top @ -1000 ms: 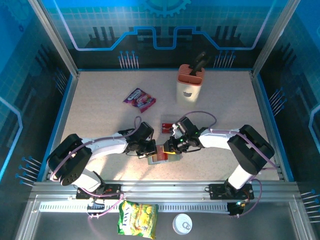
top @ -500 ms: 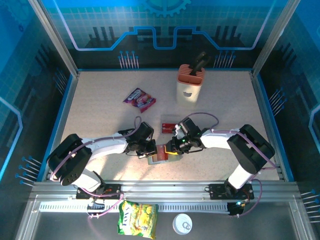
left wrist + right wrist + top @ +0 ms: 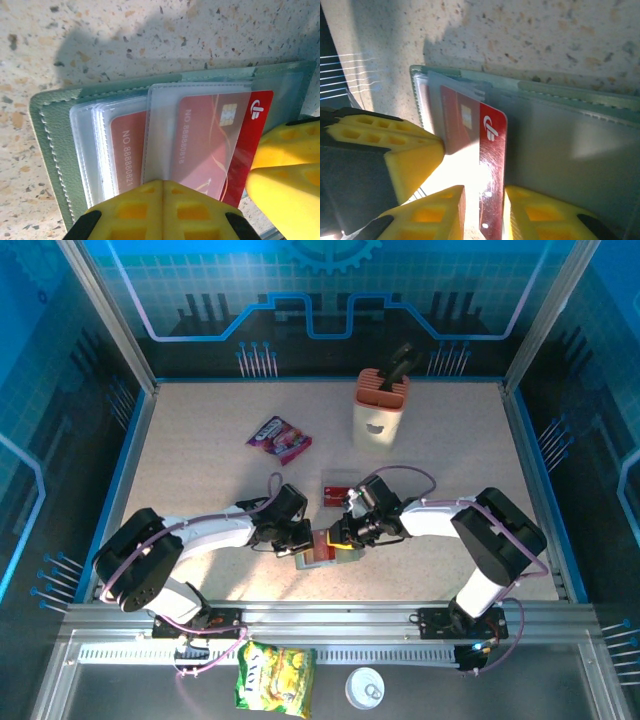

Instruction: Take the credit cards out of the card holder

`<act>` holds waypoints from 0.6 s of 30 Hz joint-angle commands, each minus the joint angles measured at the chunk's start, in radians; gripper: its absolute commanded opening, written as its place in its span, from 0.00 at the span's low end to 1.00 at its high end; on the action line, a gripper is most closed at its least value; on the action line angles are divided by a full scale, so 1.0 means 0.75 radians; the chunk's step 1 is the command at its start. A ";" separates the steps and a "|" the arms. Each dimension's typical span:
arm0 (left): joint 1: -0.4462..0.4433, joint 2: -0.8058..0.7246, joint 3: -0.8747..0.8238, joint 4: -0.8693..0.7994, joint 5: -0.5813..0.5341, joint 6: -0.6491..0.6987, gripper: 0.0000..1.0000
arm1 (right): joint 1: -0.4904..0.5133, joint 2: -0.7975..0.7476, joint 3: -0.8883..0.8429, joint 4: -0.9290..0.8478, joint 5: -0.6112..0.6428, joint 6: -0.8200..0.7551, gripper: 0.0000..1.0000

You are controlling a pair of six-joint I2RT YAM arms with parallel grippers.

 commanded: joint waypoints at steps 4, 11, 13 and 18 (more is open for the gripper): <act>0.006 -0.017 -0.015 -0.100 -0.039 0.005 0.05 | -0.008 -0.124 -0.015 -0.041 0.014 -0.008 0.28; 0.006 -0.022 -0.025 -0.092 -0.040 -0.001 0.05 | -0.008 -0.085 0.004 -0.163 0.060 -0.052 0.28; 0.006 -0.022 -0.027 -0.092 -0.041 -0.003 0.06 | -0.005 -0.062 0.001 -0.161 0.060 -0.051 0.28; 0.006 -0.034 -0.037 -0.086 -0.044 -0.012 0.06 | 0.002 -0.021 0.004 -0.130 0.034 -0.045 0.27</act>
